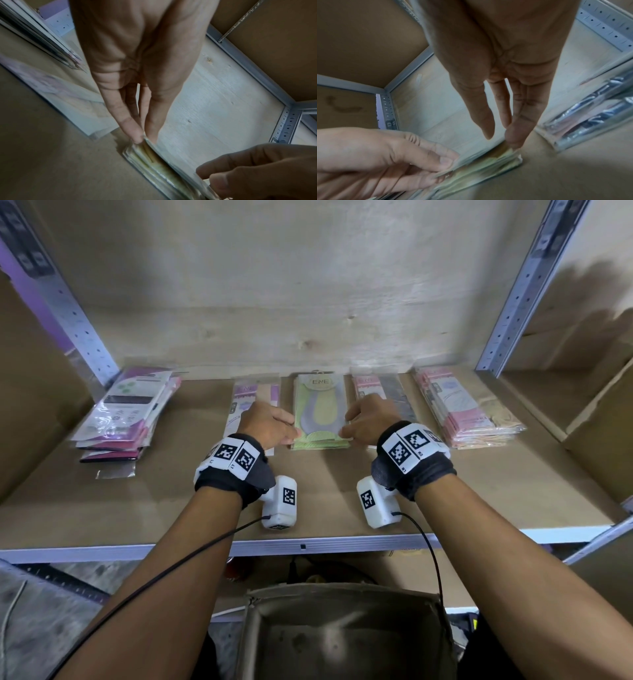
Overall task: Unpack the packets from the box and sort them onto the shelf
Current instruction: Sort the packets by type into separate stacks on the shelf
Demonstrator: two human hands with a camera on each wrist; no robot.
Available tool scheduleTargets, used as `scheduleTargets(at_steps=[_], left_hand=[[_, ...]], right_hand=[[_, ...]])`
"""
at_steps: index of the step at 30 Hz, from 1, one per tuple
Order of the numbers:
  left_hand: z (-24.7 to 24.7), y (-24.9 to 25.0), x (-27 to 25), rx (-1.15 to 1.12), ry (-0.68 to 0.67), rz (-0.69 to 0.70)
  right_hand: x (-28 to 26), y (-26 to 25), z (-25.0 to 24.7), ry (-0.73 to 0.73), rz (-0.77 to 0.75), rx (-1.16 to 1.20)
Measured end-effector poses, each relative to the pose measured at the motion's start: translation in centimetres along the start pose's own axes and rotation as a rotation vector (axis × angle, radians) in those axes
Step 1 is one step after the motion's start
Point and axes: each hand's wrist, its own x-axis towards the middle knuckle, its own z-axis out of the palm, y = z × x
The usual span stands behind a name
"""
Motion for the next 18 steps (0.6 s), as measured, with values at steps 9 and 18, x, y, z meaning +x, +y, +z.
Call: scheduleTargets(at_steps=[9, 18], left_hand=[[-0.20, 0.15, -0.20, 0.014, -0.026, -0.020], [-0.10, 0.39, -0.28, -0.009, -0.029, -0.042]], right_hand=[[-0.19, -0.01, 0.02, -0.033, -0.019, -0.036], [-0.08, -0.03, 0.13, -0.059, -0.006, -0.037]])
